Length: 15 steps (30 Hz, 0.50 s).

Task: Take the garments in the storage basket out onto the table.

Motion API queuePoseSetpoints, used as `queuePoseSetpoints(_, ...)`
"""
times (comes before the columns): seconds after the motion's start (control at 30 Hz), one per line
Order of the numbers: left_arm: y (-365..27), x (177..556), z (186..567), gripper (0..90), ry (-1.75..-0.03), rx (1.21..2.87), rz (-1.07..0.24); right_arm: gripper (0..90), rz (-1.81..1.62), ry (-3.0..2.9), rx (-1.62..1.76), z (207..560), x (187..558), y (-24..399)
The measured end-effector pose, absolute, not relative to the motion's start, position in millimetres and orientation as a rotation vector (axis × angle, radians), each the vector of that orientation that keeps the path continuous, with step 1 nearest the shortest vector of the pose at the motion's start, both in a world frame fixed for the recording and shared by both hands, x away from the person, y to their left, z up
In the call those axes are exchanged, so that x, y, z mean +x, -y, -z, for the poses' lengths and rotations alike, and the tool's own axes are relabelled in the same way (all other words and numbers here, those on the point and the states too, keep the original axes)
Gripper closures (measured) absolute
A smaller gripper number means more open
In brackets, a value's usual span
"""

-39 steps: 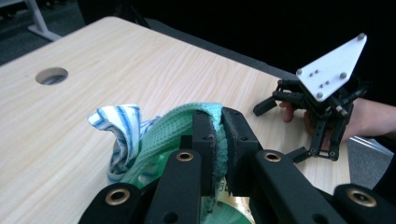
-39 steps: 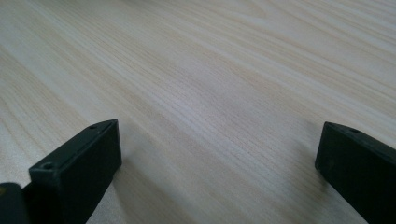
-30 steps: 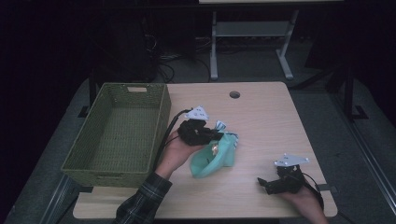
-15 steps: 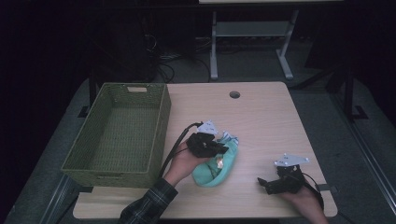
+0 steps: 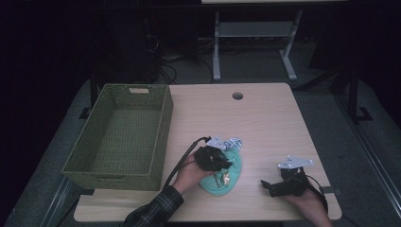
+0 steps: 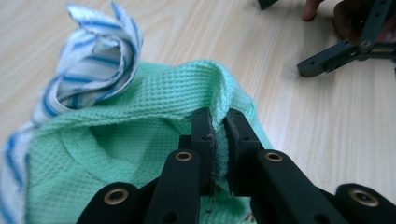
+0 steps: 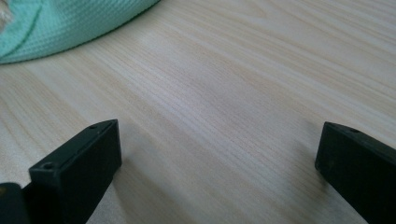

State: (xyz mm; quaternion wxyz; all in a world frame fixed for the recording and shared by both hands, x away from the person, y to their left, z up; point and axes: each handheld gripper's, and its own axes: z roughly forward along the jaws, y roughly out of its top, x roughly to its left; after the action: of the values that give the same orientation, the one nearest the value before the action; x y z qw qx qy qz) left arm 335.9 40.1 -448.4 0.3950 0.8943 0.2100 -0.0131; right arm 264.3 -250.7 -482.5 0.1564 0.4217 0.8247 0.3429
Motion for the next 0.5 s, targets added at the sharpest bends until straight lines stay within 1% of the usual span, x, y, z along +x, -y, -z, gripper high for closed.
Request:
queuePoseSetpoints(0.17,-37,335,457,82.5,-0.535,2.297,0.029,0.0,-0.982,-2.361,1.206,482,264,251)
queuePoseSetpoints(0.27,-38,336,457,79.5,-0.528,2.300,0.017,0.0,-0.982,-2.360,1.206,483,264,251)
queuePoseSetpoints(0.33,-39,335,454,74.3,-0.535,2.288,0.004,0.0,-0.982,-2.360,1.206,483,264,251)
queuePoseSetpoints(0.37,-40,335,452,70.0,-0.534,2.287,-0.005,0.0,-0.981,-2.361,1.206,482,264,251)
queuePoseSetpoints(0.4,-41,336,450,63.9,-0.533,2.288,-0.012,0.0,-0.982,-2.360,1.207,483,264,251)
queuePoseSetpoints(0.47,-44,335,444,57.3,-0.540,2.265,-0.036,0.0,-0.982,-2.360,1.207,483,264,251)
queuePoseSetpoints(0.5,-47,334,440,55.4,-0.541,2.256,-0.041,0.0,-0.982,-2.360,1.209,482,264,251)
